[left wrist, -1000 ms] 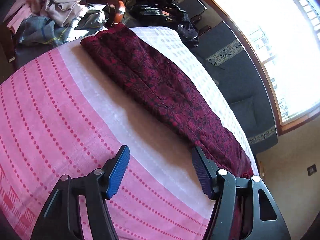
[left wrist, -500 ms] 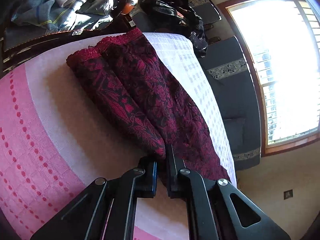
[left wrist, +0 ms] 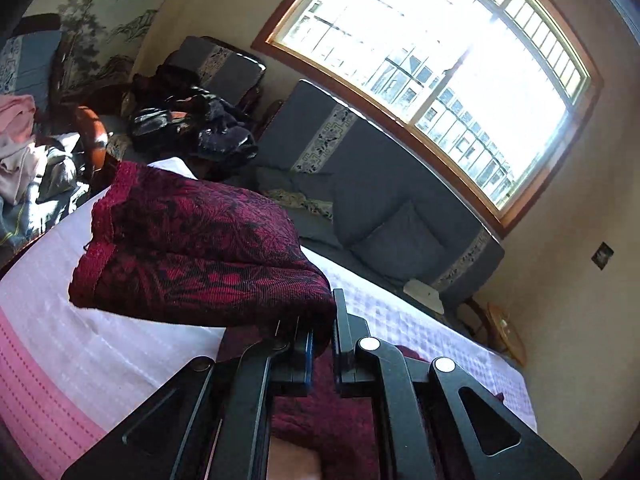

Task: Fold small clothes

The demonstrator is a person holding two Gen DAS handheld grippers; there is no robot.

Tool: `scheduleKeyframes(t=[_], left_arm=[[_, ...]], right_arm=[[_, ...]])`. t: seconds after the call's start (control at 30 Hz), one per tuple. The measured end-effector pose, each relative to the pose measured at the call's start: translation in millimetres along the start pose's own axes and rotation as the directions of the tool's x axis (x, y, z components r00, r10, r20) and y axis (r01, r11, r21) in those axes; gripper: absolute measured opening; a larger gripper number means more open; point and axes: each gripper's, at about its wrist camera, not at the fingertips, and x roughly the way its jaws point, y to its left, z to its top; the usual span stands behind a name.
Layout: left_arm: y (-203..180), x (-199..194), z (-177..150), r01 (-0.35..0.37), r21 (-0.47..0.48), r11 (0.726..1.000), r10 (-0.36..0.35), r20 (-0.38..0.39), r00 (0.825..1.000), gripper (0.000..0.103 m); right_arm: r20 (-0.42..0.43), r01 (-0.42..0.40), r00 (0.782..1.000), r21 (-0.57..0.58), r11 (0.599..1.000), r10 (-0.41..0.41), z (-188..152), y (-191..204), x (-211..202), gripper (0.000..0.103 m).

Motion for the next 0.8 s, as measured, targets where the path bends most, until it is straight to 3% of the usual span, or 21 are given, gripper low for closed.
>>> scheduleKeyframes(t=[0.13,0.3,0.43,0.63,0.8], left_arm=[[-97.8,18.8,-33.4,0.09,0.184,0.979,-0.079,-0.066,0.995,0.007],[-179.5,57.2,-96.1,0.197,0.295,0.935,-0.15,-0.175,0.973,0.007],[-218.9,93.3,-147.6,0.221,0.353,0.909,-0.14,-0.241,0.96,0.007],[-261.9,117.8,-212.0,0.226,0.498,0.837,-0.093,-0.278,0.956,0.011],[-269.2,102.3,-237.5,0.282,0.519,0.807,-0.137,-0.301,0.944,0.056]], right_arm=[[0.039,-0.03,0.999,0.044,0.999,0.028,2.0,-7.3,-24.5,0.057],[0.121,0.008,0.993,0.065,0.998,-0.016,10.7,-29.6,-66.0,0.057],[0.181,0.006,0.983,0.133,0.991,-0.031,13.1,-55.4,-96.5,0.057],[0.238,0.012,0.97,0.173,0.985,-0.053,14.9,-81.1,-131.6,0.057],[0.27,-0.001,0.961,0.206,0.979,-0.056,21.5,-95.9,-147.6,0.058]])
